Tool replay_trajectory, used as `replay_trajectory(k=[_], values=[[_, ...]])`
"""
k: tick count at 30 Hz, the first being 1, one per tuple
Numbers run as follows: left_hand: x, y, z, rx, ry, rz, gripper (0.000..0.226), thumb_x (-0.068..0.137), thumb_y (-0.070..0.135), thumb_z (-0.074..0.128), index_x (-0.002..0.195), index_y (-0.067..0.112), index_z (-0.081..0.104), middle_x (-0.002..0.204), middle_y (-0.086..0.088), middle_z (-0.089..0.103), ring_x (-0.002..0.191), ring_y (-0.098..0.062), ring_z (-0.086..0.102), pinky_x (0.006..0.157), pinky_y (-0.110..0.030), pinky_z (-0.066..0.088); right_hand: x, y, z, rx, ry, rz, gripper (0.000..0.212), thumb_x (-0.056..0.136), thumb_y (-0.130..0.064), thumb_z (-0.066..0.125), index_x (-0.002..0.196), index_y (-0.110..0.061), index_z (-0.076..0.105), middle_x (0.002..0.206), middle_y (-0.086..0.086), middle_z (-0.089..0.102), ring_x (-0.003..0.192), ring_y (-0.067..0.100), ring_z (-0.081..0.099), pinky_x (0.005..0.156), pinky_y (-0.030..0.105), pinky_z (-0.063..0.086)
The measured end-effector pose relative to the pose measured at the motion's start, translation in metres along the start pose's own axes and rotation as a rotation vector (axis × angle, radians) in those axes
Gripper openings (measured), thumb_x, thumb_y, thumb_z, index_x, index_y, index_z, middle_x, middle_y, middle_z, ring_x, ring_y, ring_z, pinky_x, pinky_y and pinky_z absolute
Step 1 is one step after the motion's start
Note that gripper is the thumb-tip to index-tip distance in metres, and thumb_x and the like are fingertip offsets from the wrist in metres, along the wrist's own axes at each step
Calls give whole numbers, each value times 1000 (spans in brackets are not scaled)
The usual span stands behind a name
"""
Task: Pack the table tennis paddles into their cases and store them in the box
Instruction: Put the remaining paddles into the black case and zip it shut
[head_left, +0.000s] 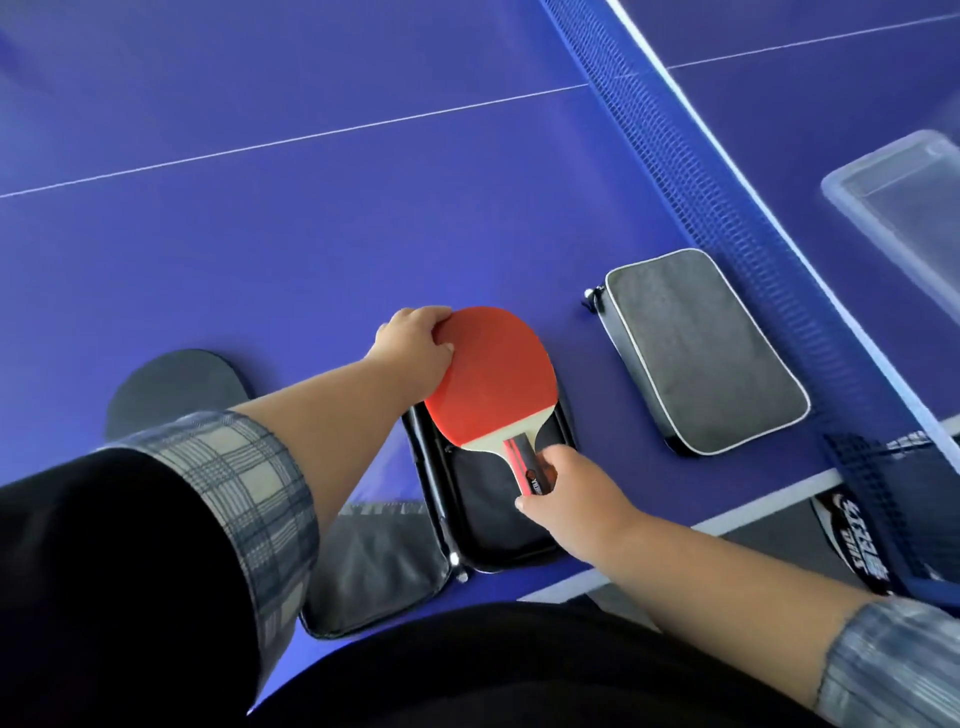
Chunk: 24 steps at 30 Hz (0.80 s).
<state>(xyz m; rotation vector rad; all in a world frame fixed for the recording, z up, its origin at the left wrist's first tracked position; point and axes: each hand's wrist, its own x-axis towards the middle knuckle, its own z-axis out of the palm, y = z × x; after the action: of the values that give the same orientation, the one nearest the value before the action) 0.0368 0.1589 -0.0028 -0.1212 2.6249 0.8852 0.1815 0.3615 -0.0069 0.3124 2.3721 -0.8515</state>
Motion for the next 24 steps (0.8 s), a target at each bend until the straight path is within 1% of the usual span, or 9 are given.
replay_trajectory(k=[2, 4, 6, 8, 14, 17, 20, 22, 24], values=[[-4, -5, 8, 1, -30, 19, 53, 91, 24, 53, 144, 30, 45, 144, -4, 43, 133, -29, 41, 107, -42, 38, -8, 5, 9, -29, 7, 13, 29, 80, -36, 74, 99, -26, 55, 89, -10, 60, 73, 7, 59, 57, 23, 42], [-7, -10, 16, 5, -55, 36, 55, 92, 22, 55, 145, 27, 44, 146, -5, 42, 131, -28, 44, 105, -37, 38, -13, 10, 17, -65, 14, 14, 27, 80, -36, 75, 90, -25, 52, 85, -8, 56, 67, 8, 56, 54, 23, 38], [-8, -14, 26, 22, -79, 41, 57, 92, 22, 56, 147, 25, 42, 147, -6, 40, 130, -28, 45, 104, -37, 39, -14, 13, 23, -98, 27, 8, 29, 80, -35, 75, 81, -25, 47, 78, -7, 53, 60, 8, 52, 52, 23, 35], [-7, -18, 34, 61, -111, 37, 63, 91, 24, 57, 150, 25, 36, 150, -5, 37, 132, -28, 44, 106, -40, 41, -12, 16, 29, -128, 36, 0, 31, 80, -34, 76, 79, -23, 47, 76, -7, 53, 58, 7, 51, 51, 23, 35], [-11, -22, 48, 264, -137, 113, 73, 90, 33, 61, 154, 28, 25, 159, 4, 27, 137, -33, 30, 109, -45, 33, -10, 14, 34, -189, 88, 1, 35, 78, -34, 79, 90, -21, 49, 96, -3, 45, 65, 9, 53, 59, 25, 43], [-13, -20, 53, 267, -124, 90, 72, 92, 32, 61, 154, 32, 24, 160, 7, 24, 138, -33, 27, 108, -45, 32, -7, 10, 24, -200, 125, -15, 46, 74, -40, 81, 105, -22, 52, 106, -3, 47, 85, 17, 57, 72, 28, 47], [-14, -19, 53, 199, -83, 63, 72, 91, 27, 63, 152, 33, 26, 158, 4, 27, 137, -31, 29, 107, -47, 36, 4, 0, 11, -175, 240, -134, 62, 76, -42, 79, 129, -23, 52, 128, -1, 45, 115, 22, 48, 93, 32, 45], [-17, -20, 52, 164, -65, 56, 72, 90, 25, 63, 152, 32, 28, 157, 1, 28, 138, -28, 33, 107, -44, 37, 15, -9, 5, -216, 149, -204, 72, 83, -40, 73, 145, -23, 41, 149, 0, 33, 134, 24, 34, 107, 36, 38], [-23, -24, 53, 146, -79, 58, 71, 90, 22, 63, 152, 31, 28, 158, 0, 27, 138, -25, 35, 106, -39, 37, 25, -13, 3, -329, 32, -223, 72, 88, -39, 66, 150, -23, 35, 158, -2, 23, 143, 24, 21, 113, 40, 33]])
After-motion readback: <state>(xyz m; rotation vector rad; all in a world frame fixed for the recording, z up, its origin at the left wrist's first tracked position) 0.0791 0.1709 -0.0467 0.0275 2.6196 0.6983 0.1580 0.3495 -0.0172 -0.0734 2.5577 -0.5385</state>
